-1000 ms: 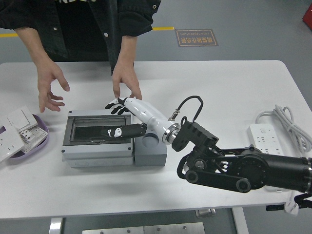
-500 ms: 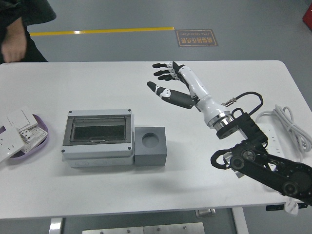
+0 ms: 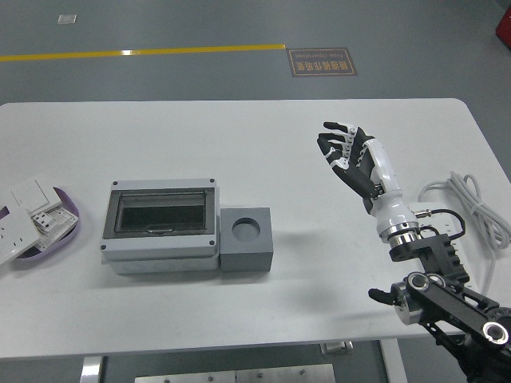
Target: Pick up the cylinder from the cube,place it in the box,flap close box
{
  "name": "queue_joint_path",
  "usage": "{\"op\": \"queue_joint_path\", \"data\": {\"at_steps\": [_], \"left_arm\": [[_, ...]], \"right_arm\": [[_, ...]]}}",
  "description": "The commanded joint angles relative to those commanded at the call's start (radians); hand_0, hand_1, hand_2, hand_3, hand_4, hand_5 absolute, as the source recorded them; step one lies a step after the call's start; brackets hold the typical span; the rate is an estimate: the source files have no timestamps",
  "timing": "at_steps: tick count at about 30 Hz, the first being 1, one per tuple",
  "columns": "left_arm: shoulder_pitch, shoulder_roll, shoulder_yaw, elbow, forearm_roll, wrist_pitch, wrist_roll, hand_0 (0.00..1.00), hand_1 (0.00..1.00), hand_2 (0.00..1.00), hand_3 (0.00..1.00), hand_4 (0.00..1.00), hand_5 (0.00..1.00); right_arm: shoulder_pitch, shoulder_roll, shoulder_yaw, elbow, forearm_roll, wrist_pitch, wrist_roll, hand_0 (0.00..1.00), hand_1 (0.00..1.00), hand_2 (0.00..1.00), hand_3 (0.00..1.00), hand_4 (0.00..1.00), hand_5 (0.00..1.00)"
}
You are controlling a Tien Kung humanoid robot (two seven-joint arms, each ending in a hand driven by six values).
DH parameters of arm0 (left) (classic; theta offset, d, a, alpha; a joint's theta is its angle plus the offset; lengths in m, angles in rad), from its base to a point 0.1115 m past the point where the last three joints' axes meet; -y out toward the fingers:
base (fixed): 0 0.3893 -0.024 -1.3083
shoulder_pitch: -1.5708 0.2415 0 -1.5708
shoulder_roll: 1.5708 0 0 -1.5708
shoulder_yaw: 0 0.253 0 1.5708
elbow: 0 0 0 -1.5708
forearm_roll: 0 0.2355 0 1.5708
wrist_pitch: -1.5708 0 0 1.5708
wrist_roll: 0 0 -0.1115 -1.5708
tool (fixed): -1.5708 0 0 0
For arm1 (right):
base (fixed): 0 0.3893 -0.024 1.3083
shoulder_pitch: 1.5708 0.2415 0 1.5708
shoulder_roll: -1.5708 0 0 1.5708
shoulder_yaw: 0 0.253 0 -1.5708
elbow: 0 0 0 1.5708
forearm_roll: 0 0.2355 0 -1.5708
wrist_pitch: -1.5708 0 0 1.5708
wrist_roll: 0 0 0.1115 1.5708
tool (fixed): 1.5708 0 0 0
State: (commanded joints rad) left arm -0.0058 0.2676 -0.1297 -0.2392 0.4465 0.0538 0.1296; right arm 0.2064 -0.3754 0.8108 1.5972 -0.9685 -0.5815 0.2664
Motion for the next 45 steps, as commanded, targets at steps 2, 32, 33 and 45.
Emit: {"op": "queue_joint_path", "data": {"at_steps": [2, 32, 33, 45], "left_arm": [[0.006, 0.008, -0.003, 0.000, -0.001, -0.001, -0.001, 0.602, 0.625, 0.615, 0.633, 0.697, 0.219], [0.011, 0.032, -0.025, 0.000, 0.010, -0.010, -0.011, 0.602, 0.626, 0.617, 0.636, 0.700, 0.217], [0.011, 0.031, -0.025, -0.001, 0.011, -0.011, -0.011, 0.602, 0.626, 0.617, 0.636, 0.700, 0.217], [0.005, 0.021, -0.026, 0.004, -0.002, -0.015, -0.012, 0.602, 0.625, 0.617, 0.635, 0.700, 0.220]], "right_arm": [[-0.004, 0.005, -0.007, -0.011, -0.002, 0.002, -0.006, 0.694, 0.633, 0.628, 0.656, 0.839, 0.296], [-0.023, -0.003, 0.072, -0.036, -0.044, 0.029, -0.043, 0.691, 0.644, 0.638, 0.672, 0.842, 0.250], [-0.027, -0.005, 0.077, -0.036, -0.044, 0.029, -0.044, 0.691, 0.644, 0.638, 0.672, 0.842, 0.250], [-0.058, -0.004, 0.145, -0.027, -0.042, 0.036, -0.030, 0.694, 0.642, 0.638, 0.668, 0.841, 0.266]]}}
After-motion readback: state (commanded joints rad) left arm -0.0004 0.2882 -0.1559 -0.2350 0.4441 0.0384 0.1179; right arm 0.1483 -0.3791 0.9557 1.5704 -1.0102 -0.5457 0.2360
